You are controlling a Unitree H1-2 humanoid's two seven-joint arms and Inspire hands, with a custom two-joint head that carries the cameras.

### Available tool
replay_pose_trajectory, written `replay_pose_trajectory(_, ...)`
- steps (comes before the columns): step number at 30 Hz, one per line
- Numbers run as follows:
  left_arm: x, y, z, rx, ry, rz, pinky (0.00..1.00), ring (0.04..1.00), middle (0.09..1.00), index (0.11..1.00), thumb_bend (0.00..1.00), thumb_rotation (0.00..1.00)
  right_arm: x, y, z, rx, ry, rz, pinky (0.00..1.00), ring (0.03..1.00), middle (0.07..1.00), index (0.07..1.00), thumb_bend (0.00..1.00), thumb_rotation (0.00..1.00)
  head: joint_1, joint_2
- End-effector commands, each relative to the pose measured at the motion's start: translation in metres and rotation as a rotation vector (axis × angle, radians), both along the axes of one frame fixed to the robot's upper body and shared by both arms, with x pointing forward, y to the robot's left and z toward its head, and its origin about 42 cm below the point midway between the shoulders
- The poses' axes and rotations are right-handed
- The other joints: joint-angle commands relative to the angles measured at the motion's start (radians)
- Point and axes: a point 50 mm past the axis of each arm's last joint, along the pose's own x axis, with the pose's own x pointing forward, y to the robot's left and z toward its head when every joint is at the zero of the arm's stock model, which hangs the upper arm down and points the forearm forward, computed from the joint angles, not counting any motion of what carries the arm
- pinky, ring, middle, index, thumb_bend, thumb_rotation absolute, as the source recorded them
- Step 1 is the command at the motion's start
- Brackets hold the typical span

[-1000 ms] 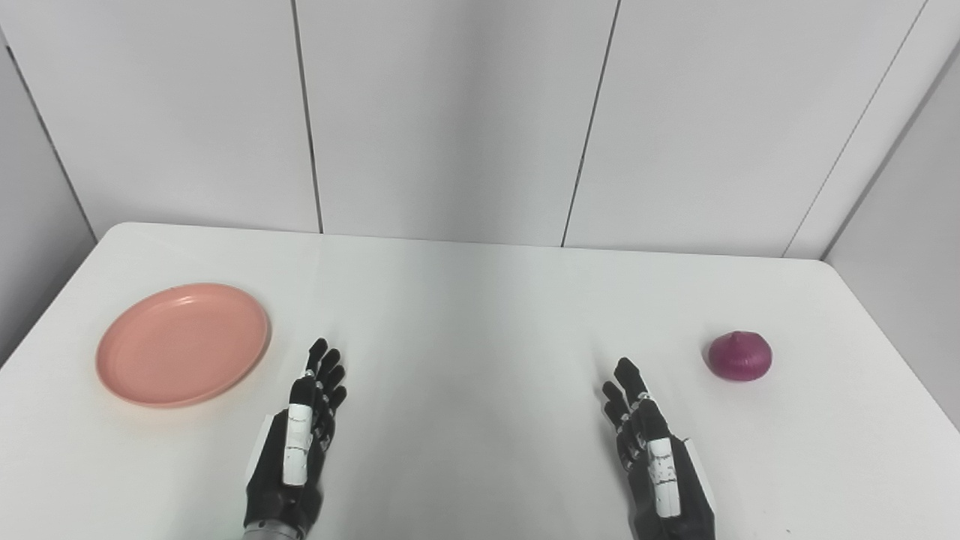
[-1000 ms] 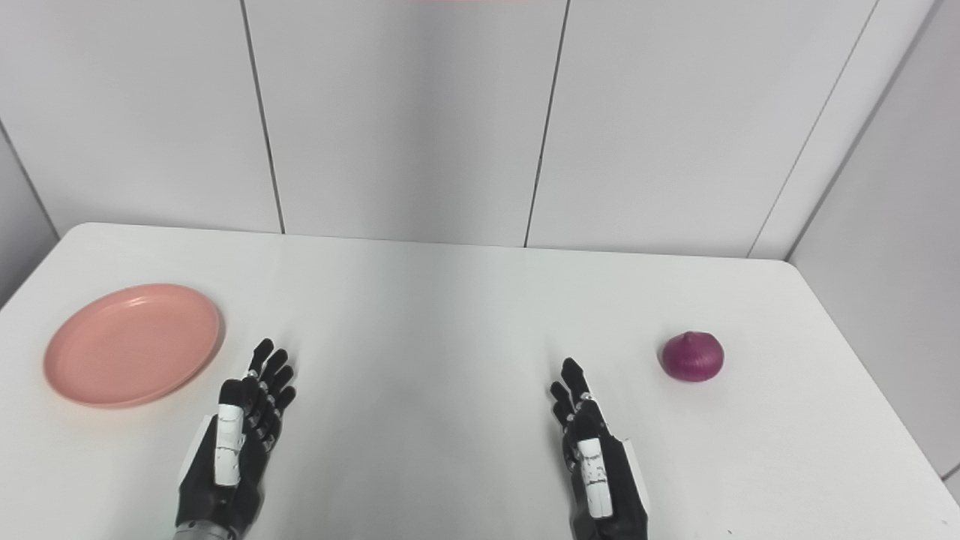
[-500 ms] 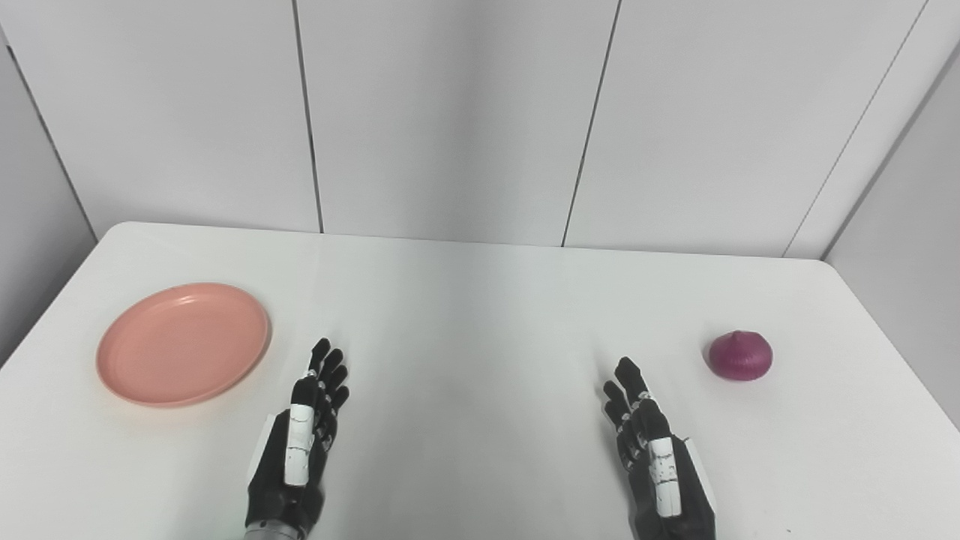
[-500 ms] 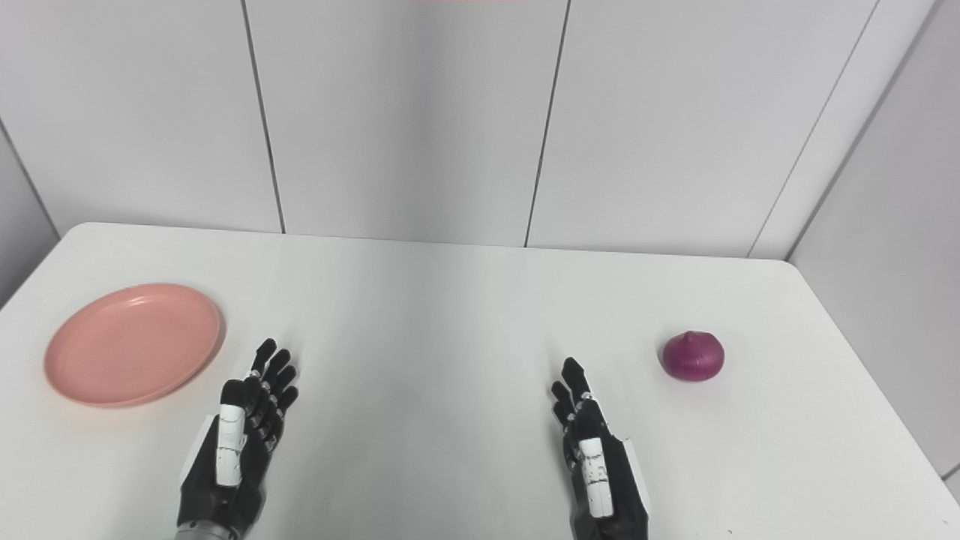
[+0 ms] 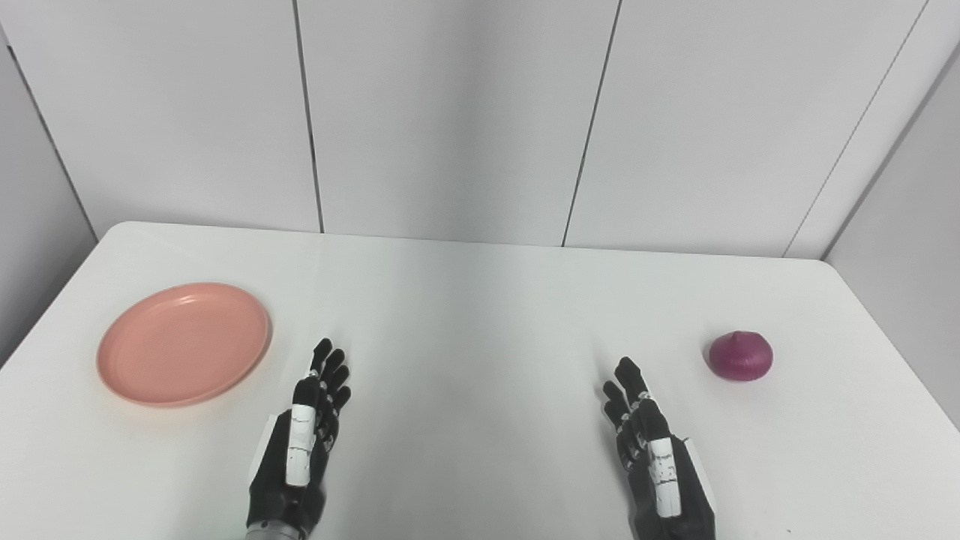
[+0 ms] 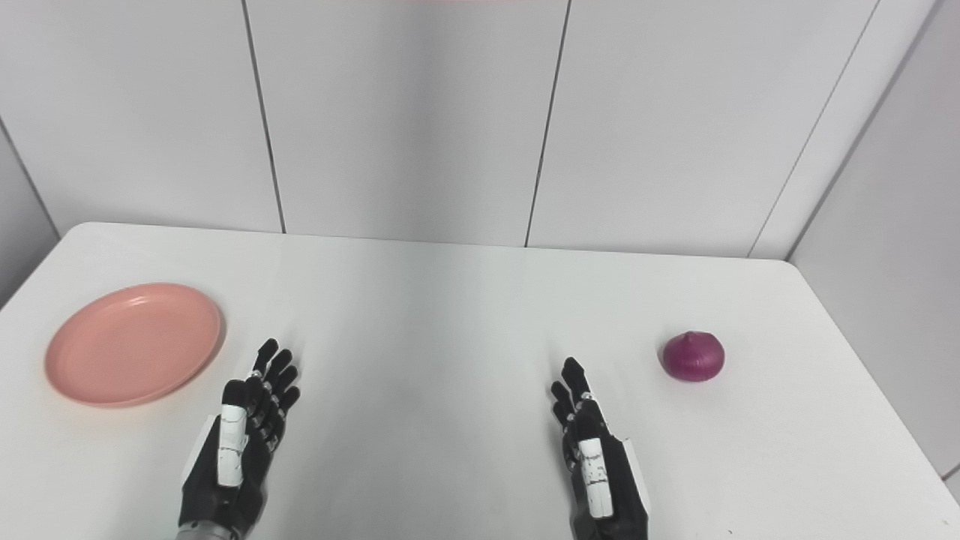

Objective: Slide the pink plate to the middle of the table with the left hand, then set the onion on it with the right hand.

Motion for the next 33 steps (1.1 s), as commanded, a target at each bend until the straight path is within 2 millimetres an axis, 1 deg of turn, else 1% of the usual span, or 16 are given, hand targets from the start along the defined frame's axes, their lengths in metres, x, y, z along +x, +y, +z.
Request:
replay_pose_trajectory(1, -0.033, -0.003, -0.018, -0.026, 0.074, 0.037, 1.0, 1.0, 1.0, 1.0, 0.85, 1.0, -0.022, -0.018, -0.034, -0.022, 0.125, -0.014, 1.0, 0.989, 0.998, 0.977, 0.84, 0.91, 0.024, -0.009)
replay_pose_trajectory(2, -0.033, -0.004, -0.019, -0.029, 0.074, 0.036, 1.0, 1.0, 1.0, 1.0, 0.85, 1.0, -0.022, -0.019, -0.035, -0.025, 0.125, -0.012, 1.0, 0.99, 0.998, 0.978, 0.84, 0.91, 0.028, -0.011)
replay_pose_trajectory(3, -0.033, -0.006, -0.019, -0.032, 0.071, 0.033, 1.0, 1.0, 1.0, 1.0, 0.85, 1.0, -0.022, -0.022, -0.035, -0.022, 0.125, -0.009, 1.0, 0.992, 0.999, 0.98, 0.84, 0.92, 0.057, -0.021)
replay_pose_trajectory(4, -0.033, -0.008, -0.02, -0.034, 0.069, 0.03, 1.0, 1.0, 1.0, 1.0, 0.84, 1.0, -0.022, -0.024, -0.036, -0.019, 0.124, -0.006, 1.0, 0.997, 1.0, 0.984, 0.83, 0.91, 0.057, -0.021)
replay_pose_trajectory(5, -0.033, -0.011, -0.021, -0.036, 0.069, 0.03, 1.0, 1.0, 1.0, 1.0, 0.84, 0.99, -0.023, -0.027, -0.037, -0.016, 0.127, -0.008, 1.0, 0.999, 1.0, 0.985, 0.83, 0.91, 0.098, -0.034)
replay_pose_trajectory(6, -0.033, -0.013, -0.022, -0.037, 0.07, 0.03, 1.0, 1.0, 1.0, 1.0, 0.83, 0.99, -0.023, -0.03, -0.038, -0.014, 0.129, -0.01, 1.0, 0.997, 1.0, 0.982, 0.83, 0.91, 0.098, -0.034)
replay_pose_trajectory(7, -0.033, -0.017, -0.023, -0.037, 0.07, 0.031, 1.0, 1.0, 1.0, 1.0, 0.82, 0.99, -0.024, -0.033, -0.038, -0.016, 0.126, -0.01, 1.0, 0.997, 1.0, 0.983, 0.83, 0.91, 0.138, -0.046)
replay_pose_trajectory(8, -0.033, -0.019, -0.024, -0.037, 0.071, 0.032, 1.0, 1.0, 1.0, 1.0, 0.82, 0.99, -0.024, -0.036, -0.039, -0.017, 0.123, -0.01, 1.0, 0.998, 1.0, 0.987, 0.82, 0.91, 0.138, -0.046)
replay_pose_trajectory(9, -0.033, -0.022, -0.025, -0.037, 0.07, 0.033, 1.0, 1.0, 1.0, 1.0, 0.81, 0.99, -0.024, -0.039, -0.04, -0.021, 0.12, -0.007, 1.0, 0.999, 1.0, 0.99, 0.82, 0.91, 0.174, -0.056)
replay_pose_trajectory(12, -0.032, -0.034, -0.028, -0.033, 0.068, 0.036, 1.0, 1.0, 1.0, 1.0, 0.82, 0.98, -0.024, -0.05, -0.042, -0.021, 0.123, -0.005, 1.0, 1.0, 1.0, 0.999, 0.81, 0.93, 0.225, -0.076)
replay_pose_trajectory(17, -0.031, -0.046, -0.032, -0.035, 0.062, 0.047, 1.0, 1.0, 1.0, 1.0, 0.81, 0.96, -0.023, -0.061, -0.047, -0.01, 0.129, -0.004, 1.0, 1.0, 1.0, 1.0, 0.83, 0.93, 0.254, -0.101)
replay_pose_trajectory(18, -0.03, -0.048, -0.032, -0.034, 0.063, 0.051, 1.0, 1.0, 1.0, 1.0, 0.81, 0.97, -0.023, -0.063, -0.048, -0.01, 0.131, 0.0, 1.0, 1.0, 1.0, 1.0, 0.83, 0.93, 0.265, -0.111)
replay_pose_trajectory(22, -0.03, -0.054, -0.032, -0.027, 0.058, 0.059, 1.0, 1.0, 1.0, 1.0, 0.8, 0.98, -0.023, -0.067, -0.052, -0.017, 0.139, 0.01, 1.0, 1.0, 1.0, 1.0, 0.83, 0.94, 0.29, -0.127)
replay_pose_trajectory(25, -0.029, -0.056, -0.032, -0.022, 0.055, 0.063, 1.0, 1.0, 1.0, 1.0, 0.79, 0.99, -0.023, -0.069, -0.054, -0.019, 0.143, 0.011, 1.0, 1.0, 1.0, 1.0, 0.8, 0.96, 0.3, -0.132)
replay_pose_trajectory(29, -0.029, -0.058, -0.033, -0.016, 0.058, 0.067, 1.0, 1.0, 1.0, 1.0, 0.8, 0.98, -0.023, -0.07, -0.055, -0.011, 0.157, 0.017, 1.0, 1.0, 1.0, 1.0, 0.75, 0.99, 0.332, -0.145)
replay_pose_trajectory(33, -0.028, -0.057, -0.035, -0.009, 0.061, 0.066, 1.0, 1.0, 1.0, 1.0, 0.81, 0.98, -0.024, -0.07, -0.056, -0.007, 0.16, 0.027, 1.0, 1.0, 1.0, 1.0, 0.71, 1.0, 0.344, -0.151)
